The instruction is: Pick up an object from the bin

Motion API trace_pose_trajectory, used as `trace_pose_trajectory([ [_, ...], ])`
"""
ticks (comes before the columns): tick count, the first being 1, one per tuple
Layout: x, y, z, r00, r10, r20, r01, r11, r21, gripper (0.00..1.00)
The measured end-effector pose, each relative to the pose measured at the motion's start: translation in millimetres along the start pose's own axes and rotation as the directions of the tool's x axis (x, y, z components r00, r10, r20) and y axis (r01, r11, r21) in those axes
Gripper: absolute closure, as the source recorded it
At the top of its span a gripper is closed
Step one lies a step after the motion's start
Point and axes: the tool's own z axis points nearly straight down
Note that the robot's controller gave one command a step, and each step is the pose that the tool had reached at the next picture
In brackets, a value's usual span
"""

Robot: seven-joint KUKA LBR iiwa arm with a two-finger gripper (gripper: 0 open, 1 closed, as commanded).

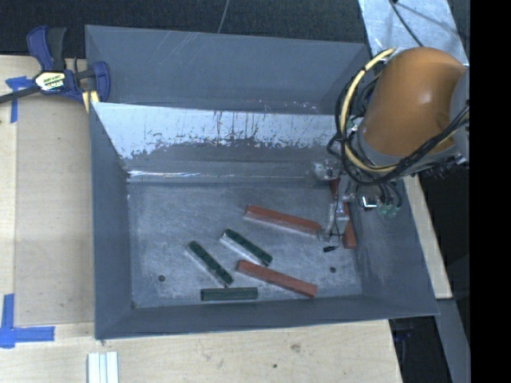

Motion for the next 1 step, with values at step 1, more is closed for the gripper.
trace_pose_trajectory([
  [1,-1.6,0.0,-4.4,1.000,-0.001,0.008,0.001,1.000,0.001,0.00],
])
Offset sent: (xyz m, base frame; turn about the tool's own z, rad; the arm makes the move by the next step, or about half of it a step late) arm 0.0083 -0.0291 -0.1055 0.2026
